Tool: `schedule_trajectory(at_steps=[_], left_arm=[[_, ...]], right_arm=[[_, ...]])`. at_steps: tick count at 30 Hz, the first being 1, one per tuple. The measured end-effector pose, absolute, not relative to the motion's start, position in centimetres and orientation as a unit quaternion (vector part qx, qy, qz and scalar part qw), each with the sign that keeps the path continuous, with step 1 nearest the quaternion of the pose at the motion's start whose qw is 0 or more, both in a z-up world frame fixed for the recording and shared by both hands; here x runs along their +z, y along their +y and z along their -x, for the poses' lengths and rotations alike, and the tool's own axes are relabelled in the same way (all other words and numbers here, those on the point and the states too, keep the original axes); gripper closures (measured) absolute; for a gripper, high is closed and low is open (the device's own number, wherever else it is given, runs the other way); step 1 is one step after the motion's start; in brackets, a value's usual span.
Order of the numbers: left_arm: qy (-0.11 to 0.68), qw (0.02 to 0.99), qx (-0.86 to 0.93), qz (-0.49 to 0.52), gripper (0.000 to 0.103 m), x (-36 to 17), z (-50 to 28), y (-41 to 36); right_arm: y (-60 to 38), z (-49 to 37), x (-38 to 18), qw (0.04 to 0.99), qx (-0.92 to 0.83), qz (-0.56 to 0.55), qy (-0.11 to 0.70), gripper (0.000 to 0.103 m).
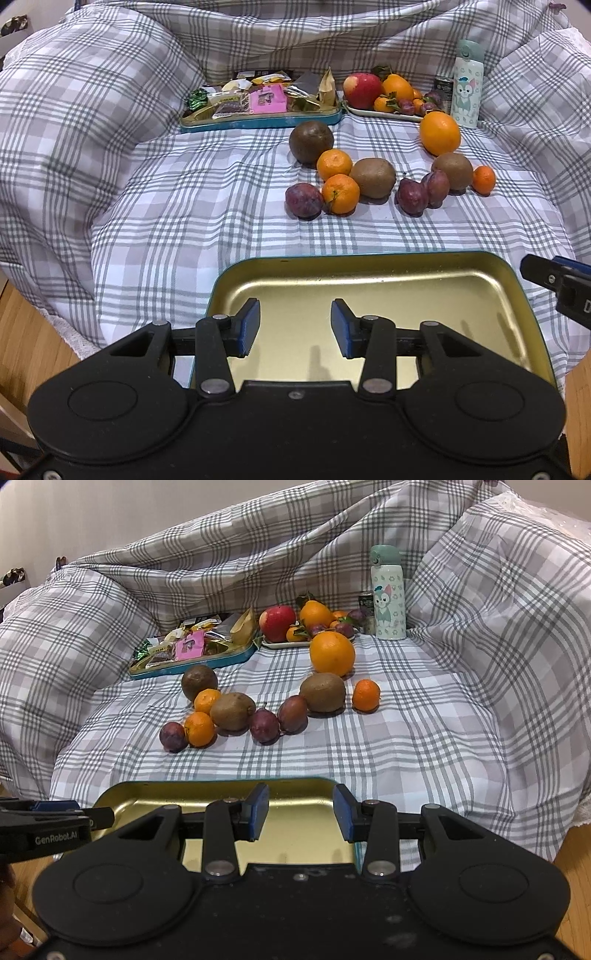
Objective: Organize fruits
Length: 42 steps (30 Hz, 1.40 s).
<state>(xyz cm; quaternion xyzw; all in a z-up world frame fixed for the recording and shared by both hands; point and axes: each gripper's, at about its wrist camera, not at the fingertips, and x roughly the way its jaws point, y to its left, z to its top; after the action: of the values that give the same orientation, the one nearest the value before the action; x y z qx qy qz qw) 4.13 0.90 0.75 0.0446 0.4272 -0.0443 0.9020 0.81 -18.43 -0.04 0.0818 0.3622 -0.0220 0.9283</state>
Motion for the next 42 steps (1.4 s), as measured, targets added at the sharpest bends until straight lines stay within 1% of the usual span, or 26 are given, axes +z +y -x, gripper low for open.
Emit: schedule_trajectory(at_steps=[18,20,21,42], left_arm=[[0.41,0.907,-0.072,-0.061,0.052,1.8,-6.1,0.2],[0.407,0.909,-0.067,-0.062,0.057,1.8,-6.3,0.2],[0.407,0.909,-0.064,-0.06,0.057,1.7,-6.5,0.2],[0.441,0.894,-0.068,-0.035,0.057,-0.1,-11.7,1.0]], right_arm=[[-18.4,-2.7,0.4,0.935,-0.027,-0.091,0.343,0.062],[-18.4,-3.0,0.4,0.936,-0.023,-0.089,0.34,0.062],[-18.3,-3.3,0.3,0.936,-0.022,-0.087,0.341,0.062],[-18.5,-10.8,-2.2,0.921,-0.001,-0.09,0.379,0.062]])
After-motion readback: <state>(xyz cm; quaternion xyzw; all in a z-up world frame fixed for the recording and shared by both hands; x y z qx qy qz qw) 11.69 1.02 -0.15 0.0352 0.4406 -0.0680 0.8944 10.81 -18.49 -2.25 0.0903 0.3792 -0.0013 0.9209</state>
